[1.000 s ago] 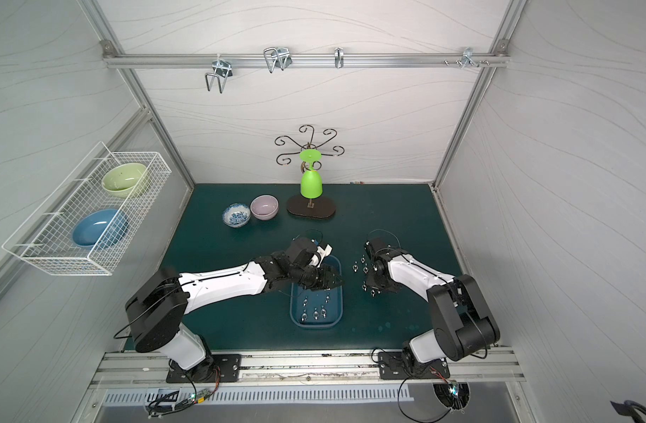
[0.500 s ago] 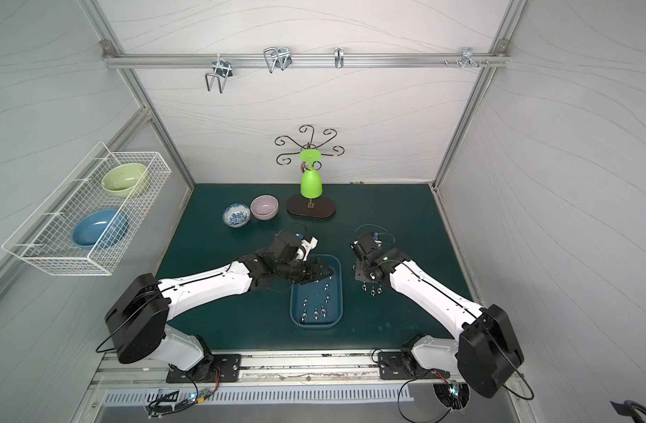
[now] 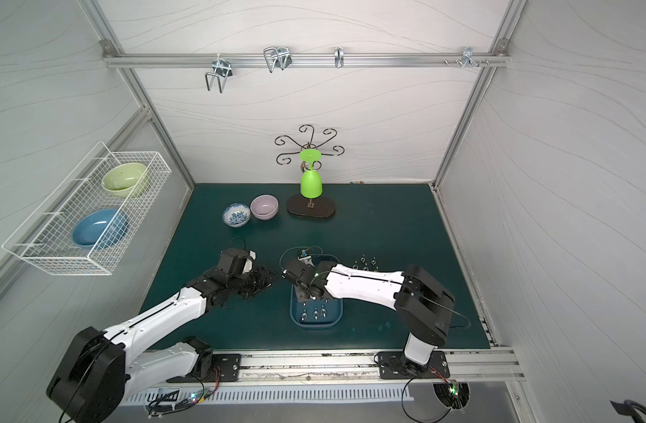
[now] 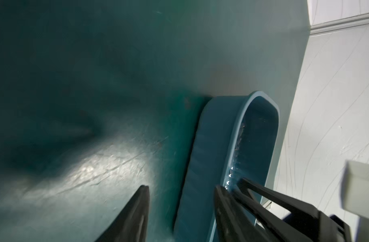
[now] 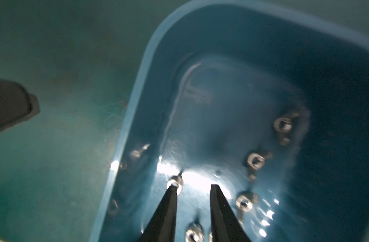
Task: Take out the wing nut from the storage box
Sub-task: Pick up the wing nut from the storage box.
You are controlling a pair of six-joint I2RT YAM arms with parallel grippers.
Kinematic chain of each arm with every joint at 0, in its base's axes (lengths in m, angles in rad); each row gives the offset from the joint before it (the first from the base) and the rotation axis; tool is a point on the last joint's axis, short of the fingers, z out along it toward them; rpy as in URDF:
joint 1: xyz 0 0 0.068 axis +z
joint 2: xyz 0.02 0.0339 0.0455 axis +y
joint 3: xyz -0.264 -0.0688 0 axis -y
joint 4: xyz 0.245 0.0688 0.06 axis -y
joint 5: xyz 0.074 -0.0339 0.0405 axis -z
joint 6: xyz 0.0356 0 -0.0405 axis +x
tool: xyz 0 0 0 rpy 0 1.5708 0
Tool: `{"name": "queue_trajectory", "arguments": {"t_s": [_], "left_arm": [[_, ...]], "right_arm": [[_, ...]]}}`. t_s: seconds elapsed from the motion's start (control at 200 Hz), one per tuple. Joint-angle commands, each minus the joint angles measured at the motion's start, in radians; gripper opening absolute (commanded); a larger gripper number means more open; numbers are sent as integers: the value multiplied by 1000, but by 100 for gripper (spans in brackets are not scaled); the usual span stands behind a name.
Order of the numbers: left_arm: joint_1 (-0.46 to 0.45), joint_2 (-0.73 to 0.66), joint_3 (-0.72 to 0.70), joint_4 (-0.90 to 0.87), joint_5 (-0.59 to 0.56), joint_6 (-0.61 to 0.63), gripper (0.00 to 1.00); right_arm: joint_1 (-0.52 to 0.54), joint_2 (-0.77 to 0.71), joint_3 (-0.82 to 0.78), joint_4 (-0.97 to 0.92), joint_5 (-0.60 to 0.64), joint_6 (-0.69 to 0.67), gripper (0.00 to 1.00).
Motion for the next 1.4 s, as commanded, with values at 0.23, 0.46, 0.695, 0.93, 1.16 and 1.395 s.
{"name": "queue_trajectory", "arguments": {"t_s": [0.23, 0.46, 0.695, 0.93, 1.16, 1.395], "left_arm": [[6, -4, 23, -24, -5, 23, 53], [6, 9, 20, -8, 6, 23, 53], [6, 9, 12, 0, 6, 23, 52], [6, 5, 18, -6, 7, 25, 52], [6, 3, 21, -6, 7, 28, 51], [6, 15, 23, 8, 11, 26, 51]], "right_arm": [[-1, 89, 10, 55, -65, 48, 31], [-1, 114, 3, 37, -81, 74, 30], [7, 135, 4, 22, -89, 90, 25], [13, 132, 11, -14, -74, 99, 16], [27, 108, 7, -21, -61, 104, 5], [28, 74, 19, -17, -18, 72, 0]]}}
